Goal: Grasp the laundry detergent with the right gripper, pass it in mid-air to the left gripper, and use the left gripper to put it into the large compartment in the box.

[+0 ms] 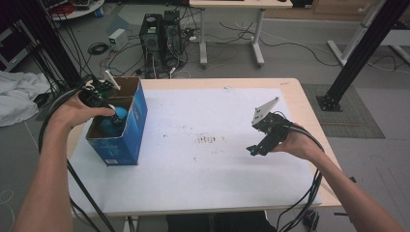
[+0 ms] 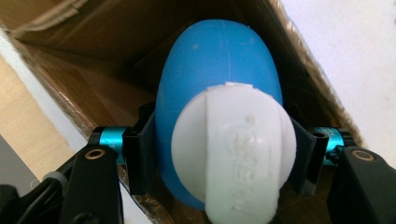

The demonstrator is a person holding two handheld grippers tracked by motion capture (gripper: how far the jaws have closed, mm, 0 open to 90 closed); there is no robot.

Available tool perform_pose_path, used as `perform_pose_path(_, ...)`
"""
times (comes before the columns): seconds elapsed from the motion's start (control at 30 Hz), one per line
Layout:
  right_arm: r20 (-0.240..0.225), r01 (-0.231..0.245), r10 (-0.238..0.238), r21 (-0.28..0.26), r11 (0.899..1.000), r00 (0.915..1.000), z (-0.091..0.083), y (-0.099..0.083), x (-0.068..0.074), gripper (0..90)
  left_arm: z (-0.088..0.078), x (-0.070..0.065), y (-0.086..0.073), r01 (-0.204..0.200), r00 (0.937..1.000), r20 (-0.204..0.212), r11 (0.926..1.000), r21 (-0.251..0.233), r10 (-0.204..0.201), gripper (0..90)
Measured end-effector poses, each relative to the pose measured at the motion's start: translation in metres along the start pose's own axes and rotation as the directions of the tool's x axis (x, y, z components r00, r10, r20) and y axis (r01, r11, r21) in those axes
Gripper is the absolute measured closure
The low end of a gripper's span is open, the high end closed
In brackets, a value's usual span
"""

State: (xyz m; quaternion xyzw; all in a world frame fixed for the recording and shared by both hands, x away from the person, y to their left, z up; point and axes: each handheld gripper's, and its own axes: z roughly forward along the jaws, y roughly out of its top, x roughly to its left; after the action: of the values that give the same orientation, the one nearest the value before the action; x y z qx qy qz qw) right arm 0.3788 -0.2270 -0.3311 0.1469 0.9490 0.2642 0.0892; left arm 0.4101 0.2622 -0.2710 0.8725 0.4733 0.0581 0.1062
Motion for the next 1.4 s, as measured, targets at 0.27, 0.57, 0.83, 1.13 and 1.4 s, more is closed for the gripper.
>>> perform_pose_path(0.27,0.001,-0.002,0.002,0.003,1.0,1.0,0.0006,0.0001,-0.0006,12.0,0.0009,-0.0008,0.0004,-0.03,0.9996,-0.002,0.9995,0.009,0.03,38.1)
perform_pose_path(0.57,0.0,-0.006,0.006,0.005,1.0,1.0,0.001,-0.0008,-0.0011,12.0,0.0018,-0.0028,0.0031,-0.035,0.9994,-0.005,0.9987,0.036,0.035,37.9)
perform_pose_path(0.83,-0.002,0.004,-0.004,0.003,1.0,1.0,0.0015,-0.0002,-0.0004,12.0,0.0021,-0.0052,0.0065,-0.028,0.9994,-0.017,0.9978,0.061,0.029,37.6)
perform_pose_path(1.13,0.001,-0.001,0.001,0.004,1.0,1.0,0.0014,0.0001,0.0003,12.0,0.0028,-0.0053,0.007,-0.03,0.9992,-0.024,0.9972,0.069,0.031,37.3)
perform_pose_path(1.4,0.004,-0.005,0.005,0.005,1.0,1.0,0.0004,-0.0007,0.0003,12.0,0.0031,-0.0057,0.0083,-0.041,0.999,-0.012,0.9955,0.086,0.042,33.3)
